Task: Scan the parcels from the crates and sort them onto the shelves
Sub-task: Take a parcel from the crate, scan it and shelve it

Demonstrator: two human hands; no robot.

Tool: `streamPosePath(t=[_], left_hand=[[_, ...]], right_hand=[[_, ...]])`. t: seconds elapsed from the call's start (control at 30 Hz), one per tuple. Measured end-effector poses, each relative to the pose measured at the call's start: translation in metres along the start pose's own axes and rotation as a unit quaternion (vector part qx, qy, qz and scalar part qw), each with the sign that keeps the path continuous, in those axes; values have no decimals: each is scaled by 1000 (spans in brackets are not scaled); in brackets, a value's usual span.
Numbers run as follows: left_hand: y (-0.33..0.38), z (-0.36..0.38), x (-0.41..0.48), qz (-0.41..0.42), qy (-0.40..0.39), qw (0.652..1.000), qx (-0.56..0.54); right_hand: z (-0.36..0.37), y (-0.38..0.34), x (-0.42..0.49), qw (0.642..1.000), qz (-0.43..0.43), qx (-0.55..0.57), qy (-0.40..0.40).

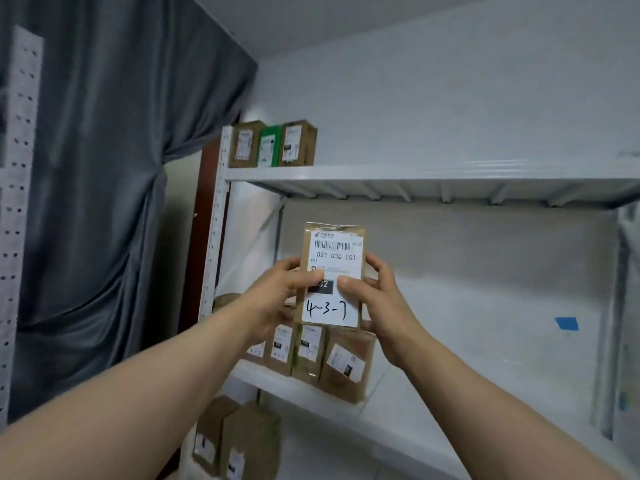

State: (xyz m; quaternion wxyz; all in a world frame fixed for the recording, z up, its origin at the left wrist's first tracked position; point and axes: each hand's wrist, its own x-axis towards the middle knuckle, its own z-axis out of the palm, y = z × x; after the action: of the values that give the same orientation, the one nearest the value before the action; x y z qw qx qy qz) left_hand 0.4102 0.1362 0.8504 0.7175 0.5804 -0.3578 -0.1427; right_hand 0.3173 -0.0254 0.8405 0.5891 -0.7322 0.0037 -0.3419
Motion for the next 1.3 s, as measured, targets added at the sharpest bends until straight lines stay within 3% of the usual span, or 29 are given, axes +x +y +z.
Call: streamPosePath(t=[0.3,0.63,0.87,1.3], left_hand=[[51,-16,122,108,2,994,31],[74,-31,273,215,19,976,25],[79,-67,356,260,80,962,40],[124,-103,507,332,59,935,111]], right_hand=[[-4,-32,132,990,-134,-31,29],[-5,-35,287,951,-281,-99,76],[18,-30,372,921,-316,-204,103],[32,-51,509,872,-320,-312,200]])
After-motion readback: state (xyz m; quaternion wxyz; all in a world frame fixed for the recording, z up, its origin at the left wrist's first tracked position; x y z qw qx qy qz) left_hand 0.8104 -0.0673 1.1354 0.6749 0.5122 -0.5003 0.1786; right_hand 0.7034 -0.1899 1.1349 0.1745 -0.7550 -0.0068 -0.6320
